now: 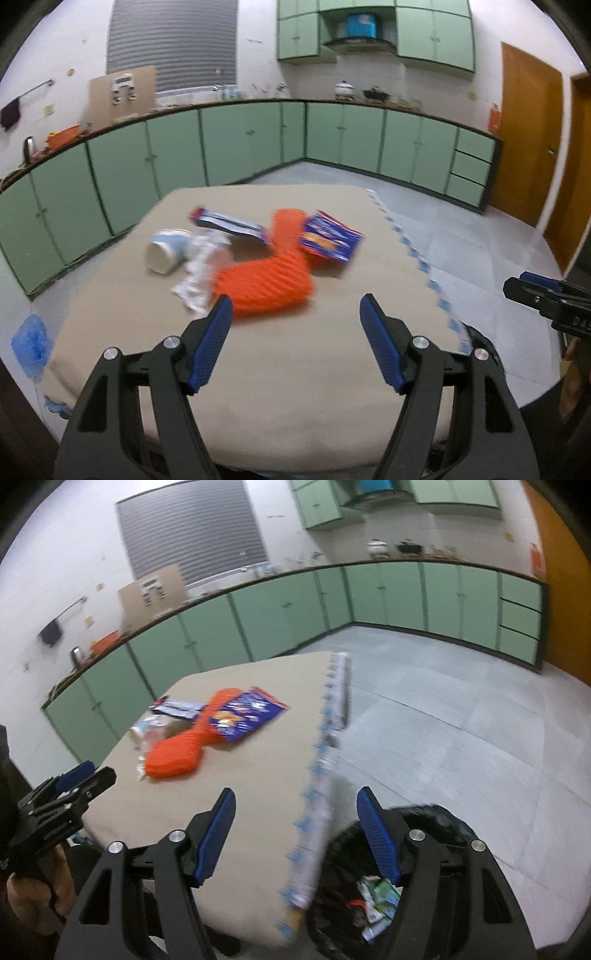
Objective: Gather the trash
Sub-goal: 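Move both tools back toward the remaining trash on the table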
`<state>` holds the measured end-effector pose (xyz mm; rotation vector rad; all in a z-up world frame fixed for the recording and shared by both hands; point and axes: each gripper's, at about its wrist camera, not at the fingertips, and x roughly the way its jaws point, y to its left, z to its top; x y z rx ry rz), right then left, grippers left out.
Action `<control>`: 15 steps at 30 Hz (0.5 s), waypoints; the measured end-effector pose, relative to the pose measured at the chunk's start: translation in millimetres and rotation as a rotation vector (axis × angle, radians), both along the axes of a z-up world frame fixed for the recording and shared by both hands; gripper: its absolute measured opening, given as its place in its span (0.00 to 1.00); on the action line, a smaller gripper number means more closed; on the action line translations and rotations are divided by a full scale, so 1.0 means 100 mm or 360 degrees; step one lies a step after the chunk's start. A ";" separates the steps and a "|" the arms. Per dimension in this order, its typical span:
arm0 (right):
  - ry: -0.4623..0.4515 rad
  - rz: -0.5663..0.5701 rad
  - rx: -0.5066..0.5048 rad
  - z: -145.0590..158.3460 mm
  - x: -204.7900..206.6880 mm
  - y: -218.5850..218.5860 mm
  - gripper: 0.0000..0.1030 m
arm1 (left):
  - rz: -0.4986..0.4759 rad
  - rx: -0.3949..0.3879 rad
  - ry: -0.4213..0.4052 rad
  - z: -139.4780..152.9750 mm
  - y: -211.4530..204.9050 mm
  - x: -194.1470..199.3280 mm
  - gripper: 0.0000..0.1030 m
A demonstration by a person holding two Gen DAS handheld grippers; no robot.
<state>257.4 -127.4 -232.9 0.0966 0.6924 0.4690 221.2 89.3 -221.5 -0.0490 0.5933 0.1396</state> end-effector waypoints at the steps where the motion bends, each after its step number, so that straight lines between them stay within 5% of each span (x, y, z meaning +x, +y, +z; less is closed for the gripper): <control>1: -0.0012 0.0025 -0.0002 0.02 0.02 0.11 0.66 | 0.0021 -0.0002 -0.0020 0.02 0.09 -0.01 0.67; 15: -0.0029 0.0205 -0.0016 -0.11 0.42 1.20 0.66 | 0.0058 -0.0005 -0.0040 -0.25 0.74 0.27 0.68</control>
